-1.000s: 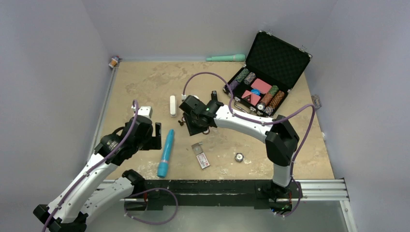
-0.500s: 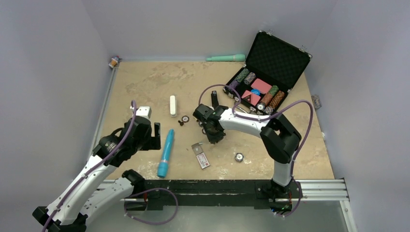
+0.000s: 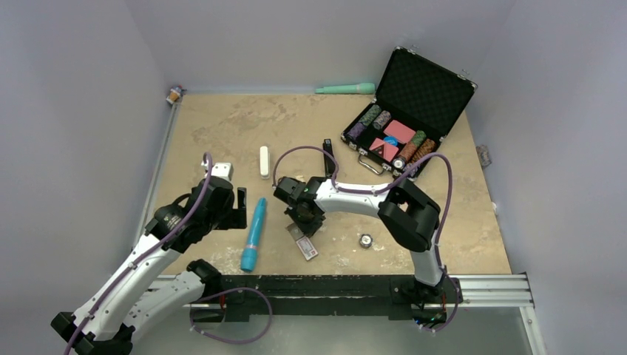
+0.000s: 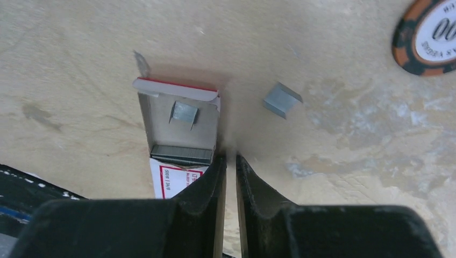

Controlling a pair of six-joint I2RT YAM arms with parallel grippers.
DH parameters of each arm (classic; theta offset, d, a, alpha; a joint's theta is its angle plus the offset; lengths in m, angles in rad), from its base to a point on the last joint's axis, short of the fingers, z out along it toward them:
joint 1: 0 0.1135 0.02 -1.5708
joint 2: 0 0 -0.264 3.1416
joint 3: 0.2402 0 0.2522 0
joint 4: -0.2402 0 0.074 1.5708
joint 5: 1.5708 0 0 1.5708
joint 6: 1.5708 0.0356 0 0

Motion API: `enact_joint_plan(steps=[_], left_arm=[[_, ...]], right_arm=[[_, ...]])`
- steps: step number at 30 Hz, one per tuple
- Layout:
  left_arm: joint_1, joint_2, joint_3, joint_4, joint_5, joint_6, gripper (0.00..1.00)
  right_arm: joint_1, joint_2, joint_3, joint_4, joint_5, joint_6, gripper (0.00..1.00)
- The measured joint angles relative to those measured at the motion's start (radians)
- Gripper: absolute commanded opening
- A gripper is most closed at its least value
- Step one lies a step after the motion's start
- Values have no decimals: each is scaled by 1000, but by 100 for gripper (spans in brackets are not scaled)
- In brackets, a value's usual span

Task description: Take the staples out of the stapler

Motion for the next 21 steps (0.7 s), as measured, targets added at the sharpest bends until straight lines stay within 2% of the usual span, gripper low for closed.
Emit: enact_joint_plan(steps=[9, 13, 16, 21], left_arm=[[0, 1, 0, 0, 0, 0, 85], [0, 5, 0, -1, 0, 0, 85], [0, 7, 0, -1, 1, 0, 85], [0, 8, 0, -1, 1, 0, 84]], right_arm=[[8, 33, 59, 20, -16, -46, 18], [8, 27, 59, 16, 24, -41, 23], [3, 24, 61, 0, 61, -34, 31], [-53, 24, 74, -12, 100, -14, 34]])
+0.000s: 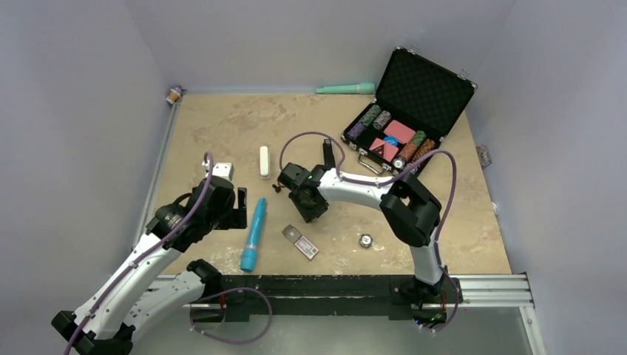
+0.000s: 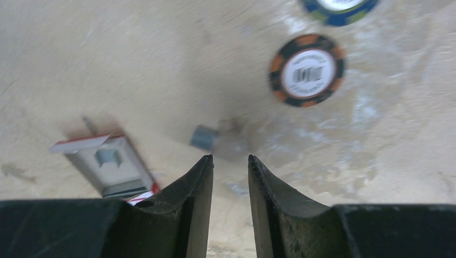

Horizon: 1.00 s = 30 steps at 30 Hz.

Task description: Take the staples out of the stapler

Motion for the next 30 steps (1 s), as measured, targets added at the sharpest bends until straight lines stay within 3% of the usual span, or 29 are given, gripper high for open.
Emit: enact_joint_plan(steps=[7, 14, 30], left_arm=[[0, -5, 0, -3, 0, 0, 84], [0, -14, 0, -7, 0, -5, 84], [0, 15, 0, -6, 9, -7, 84]], right_arm=[[-100, 0, 50, -1, -1, 6, 34], [-92, 0, 89, 12, -30, -23, 32], [-89, 13, 71, 67, -118, -77, 14]])
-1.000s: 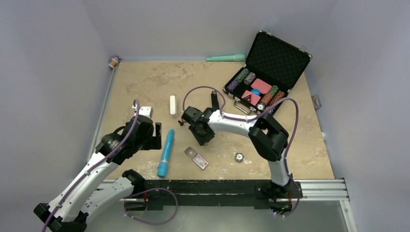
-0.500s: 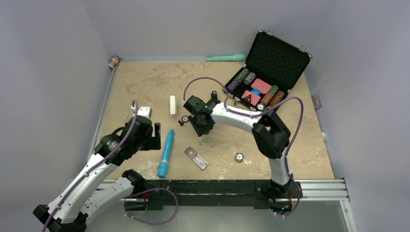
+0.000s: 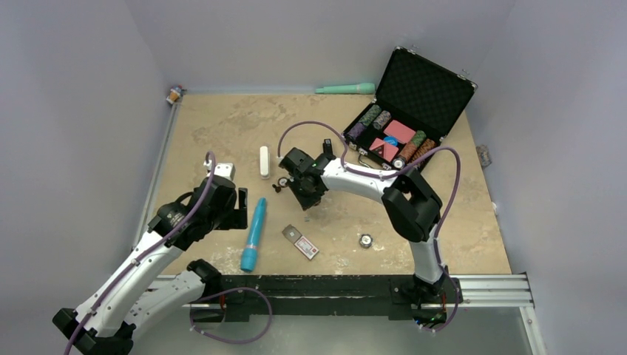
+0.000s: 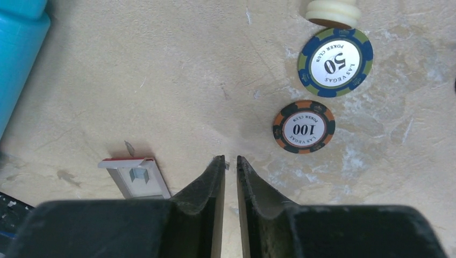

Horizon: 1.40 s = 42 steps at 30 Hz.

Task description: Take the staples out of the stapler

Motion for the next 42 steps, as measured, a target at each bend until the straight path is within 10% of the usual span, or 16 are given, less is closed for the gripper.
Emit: enact_joint_plan(steps=[23, 42], left_arm=[[0, -27, 0, -1, -1, -1, 84], [0, -49, 0, -1, -1, -1, 83]], right_arm=[[28, -21, -124, 45, -16, 3, 0], [37, -76, -119, -10, -13, 32, 34]])
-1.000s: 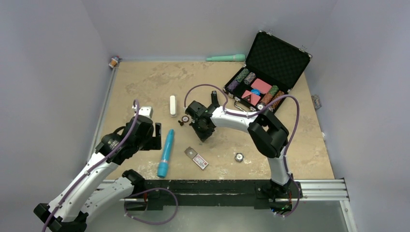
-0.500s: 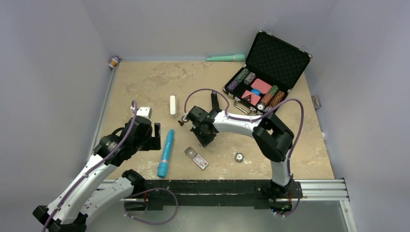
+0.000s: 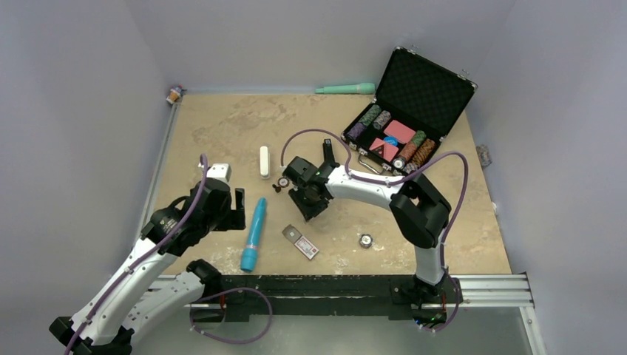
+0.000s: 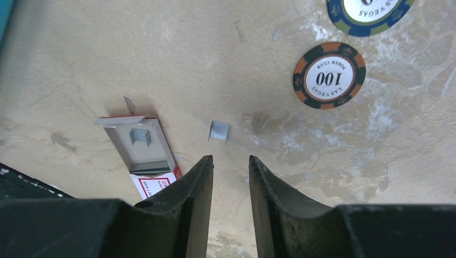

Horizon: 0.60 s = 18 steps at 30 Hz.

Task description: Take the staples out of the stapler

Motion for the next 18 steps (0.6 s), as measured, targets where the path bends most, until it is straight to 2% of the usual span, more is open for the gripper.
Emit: enact_joint_plan(steps=[18], left_arm=[[0, -4, 0, -7, 0, 0, 84]], right_arm=[[12, 74, 72, -25, 41, 11, 36]])
